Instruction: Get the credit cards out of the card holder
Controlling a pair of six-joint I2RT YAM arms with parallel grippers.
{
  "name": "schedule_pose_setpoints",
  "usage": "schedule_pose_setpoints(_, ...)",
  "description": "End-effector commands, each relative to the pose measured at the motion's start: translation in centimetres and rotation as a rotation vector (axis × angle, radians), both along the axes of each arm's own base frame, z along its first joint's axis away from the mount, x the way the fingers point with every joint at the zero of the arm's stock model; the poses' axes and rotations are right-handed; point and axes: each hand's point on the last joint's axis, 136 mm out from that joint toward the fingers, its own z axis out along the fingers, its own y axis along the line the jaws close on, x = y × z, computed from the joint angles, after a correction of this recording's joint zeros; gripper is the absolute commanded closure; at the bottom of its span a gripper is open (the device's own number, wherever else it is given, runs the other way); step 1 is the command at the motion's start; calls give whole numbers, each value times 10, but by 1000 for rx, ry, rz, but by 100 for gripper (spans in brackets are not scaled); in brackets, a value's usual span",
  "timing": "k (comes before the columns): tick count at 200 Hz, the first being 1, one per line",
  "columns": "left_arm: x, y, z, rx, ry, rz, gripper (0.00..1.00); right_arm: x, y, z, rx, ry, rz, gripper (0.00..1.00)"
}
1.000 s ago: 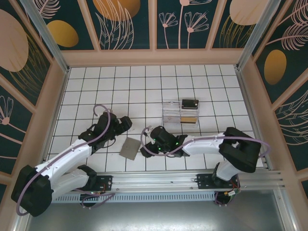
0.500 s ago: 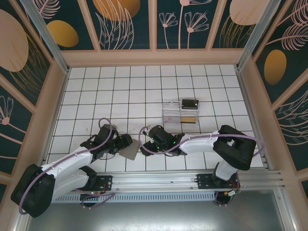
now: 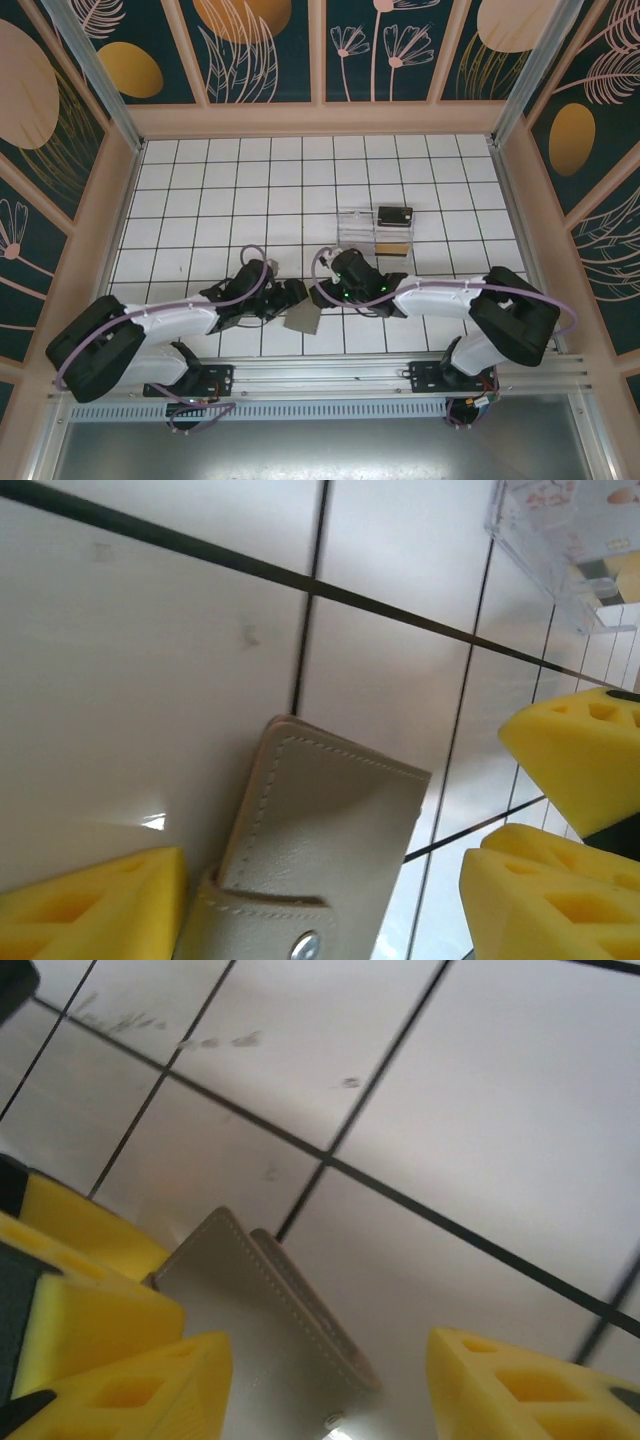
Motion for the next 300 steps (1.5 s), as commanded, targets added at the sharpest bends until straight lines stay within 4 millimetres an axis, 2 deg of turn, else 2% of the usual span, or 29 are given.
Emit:
schedule_pose_setpoints(1, 12, -4, 9, 113, -41, -23, 29, 0, -9, 12, 35, -9, -45, 45)
schedule_pose_setpoints(30, 16, 26, 10, 336, -93, -27, 31, -4, -19, 13, 57, 1, -98, 45)
schedule_pose_setpoints(60, 9, 31, 10, 420, -135, -89, 34, -14, -20, 5, 80, 44, -112, 48)
schedule_pose_setpoints(102, 3, 24, 8, 467, -179, -163, 39, -30, -28, -15, 52, 106, -95, 76)
schedule_pose_setpoints(112, 4, 24, 7, 474, -181, -163, 38, -36, -27, -17, 51, 122, -71, 89)
schedule_pose_setpoints(128, 5, 21, 7, 466, -188, -173, 38, -44, -25, -23, 43, 145, -44, 93)
schedule_pose_setpoints(140, 6, 20, 9, 460, -194, -170, 38, -46, -24, -28, 32, 156, -42, 100)
schedule_pose_setpoints(167, 8, 18, 11, 458, -203, -174, 38, -41, -18, -35, 12, 159, -40, 100)
schedule_pose_setpoints(198, 6, 18, 11, 463, -213, -201, 40, -23, -10, -41, -28, 133, -59, 100)
schedule_pose_setpoints(225, 6, 17, 11, 479, -219, -227, 47, -5, -7, -37, -7, 125, -80, 100)
schedule_pose_setpoints(253, 4, 20, 4, 508, -198, -245, 63, -4, -4, -34, 9, 134, -71, 100)
schedule_pose_setpoints(275, 1, 19, -1, 519, -168, -247, 60, -6, -5, -38, 8, 148, -73, 100)
schedule_pose_setpoints(300, -2, 13, 5, 537, -170, -251, 55, -8, -7, -39, 11, 155, -81, 100)
